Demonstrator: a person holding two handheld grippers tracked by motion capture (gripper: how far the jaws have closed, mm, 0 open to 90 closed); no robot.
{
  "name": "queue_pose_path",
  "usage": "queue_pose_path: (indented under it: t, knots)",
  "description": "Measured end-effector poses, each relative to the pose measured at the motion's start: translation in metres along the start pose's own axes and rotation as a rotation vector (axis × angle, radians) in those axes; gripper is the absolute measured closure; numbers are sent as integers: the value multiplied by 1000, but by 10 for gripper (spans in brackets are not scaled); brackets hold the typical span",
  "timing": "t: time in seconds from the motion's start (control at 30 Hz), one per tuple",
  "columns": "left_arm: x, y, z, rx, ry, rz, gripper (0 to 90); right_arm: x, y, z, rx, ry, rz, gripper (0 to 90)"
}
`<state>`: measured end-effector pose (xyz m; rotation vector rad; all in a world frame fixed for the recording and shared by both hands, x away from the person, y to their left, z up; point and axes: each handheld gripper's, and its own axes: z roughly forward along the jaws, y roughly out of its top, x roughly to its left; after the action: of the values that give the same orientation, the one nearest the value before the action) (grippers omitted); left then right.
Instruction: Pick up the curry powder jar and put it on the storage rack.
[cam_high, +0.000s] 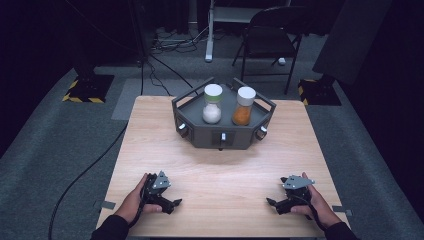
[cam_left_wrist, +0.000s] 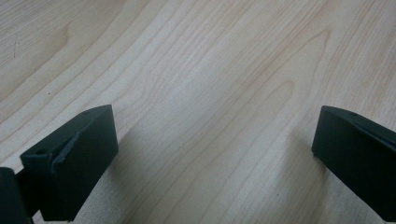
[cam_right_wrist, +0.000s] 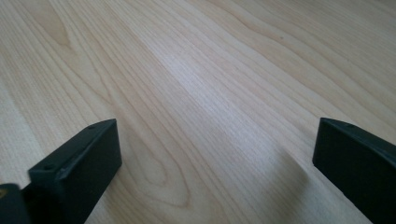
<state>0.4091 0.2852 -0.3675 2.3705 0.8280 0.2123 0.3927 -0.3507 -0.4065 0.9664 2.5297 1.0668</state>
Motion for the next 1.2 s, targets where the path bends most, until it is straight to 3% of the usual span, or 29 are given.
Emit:
queue_pose_path:
  t: [0.33, 1.2]
  knots:
    - [0, 0, 0, 0, 0, 0, 3, -10, -3, -1, 13, 26, 65, 2]
    - [0, 0, 0, 0, -1, 1, 3, -14, -4, -2, 13, 34, 62, 0]
